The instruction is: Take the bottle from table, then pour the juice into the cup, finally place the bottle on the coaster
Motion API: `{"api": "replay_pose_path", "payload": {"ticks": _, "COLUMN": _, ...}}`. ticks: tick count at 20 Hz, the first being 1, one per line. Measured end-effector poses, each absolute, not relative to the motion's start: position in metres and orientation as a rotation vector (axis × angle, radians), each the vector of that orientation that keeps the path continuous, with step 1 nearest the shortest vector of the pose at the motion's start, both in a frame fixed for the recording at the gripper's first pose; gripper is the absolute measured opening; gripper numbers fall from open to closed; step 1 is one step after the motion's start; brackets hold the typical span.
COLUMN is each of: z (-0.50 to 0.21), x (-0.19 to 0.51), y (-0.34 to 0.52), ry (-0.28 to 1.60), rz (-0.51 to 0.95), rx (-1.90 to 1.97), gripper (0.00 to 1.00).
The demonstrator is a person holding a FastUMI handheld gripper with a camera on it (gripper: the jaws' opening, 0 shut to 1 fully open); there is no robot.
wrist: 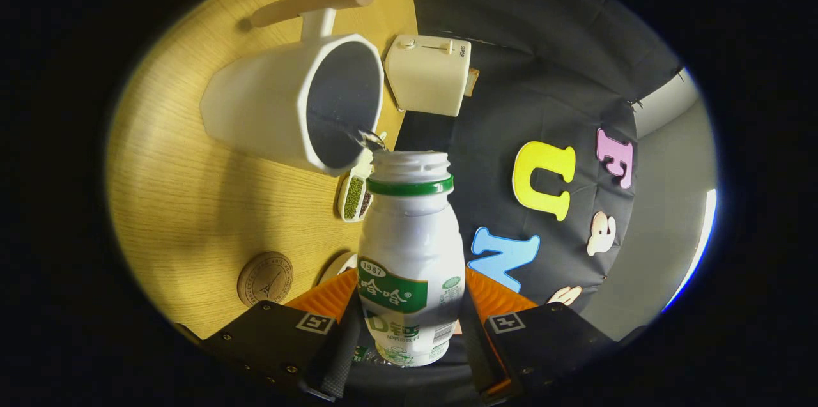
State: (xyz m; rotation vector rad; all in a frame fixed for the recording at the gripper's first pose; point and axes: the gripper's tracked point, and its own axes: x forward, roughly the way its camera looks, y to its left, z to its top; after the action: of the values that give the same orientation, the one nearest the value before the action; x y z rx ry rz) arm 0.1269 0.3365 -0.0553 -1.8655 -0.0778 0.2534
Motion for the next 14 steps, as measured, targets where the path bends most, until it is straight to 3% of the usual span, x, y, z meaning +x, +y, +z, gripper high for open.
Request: {"api": "replay_pose_path", "payload": {"ticks": 14, "z": -0.0475, "x": 0.1272, "y": 0.3408, "ry": -0.115, "rz": 0.245, "rx": -1.919, "gripper": 0.72}}
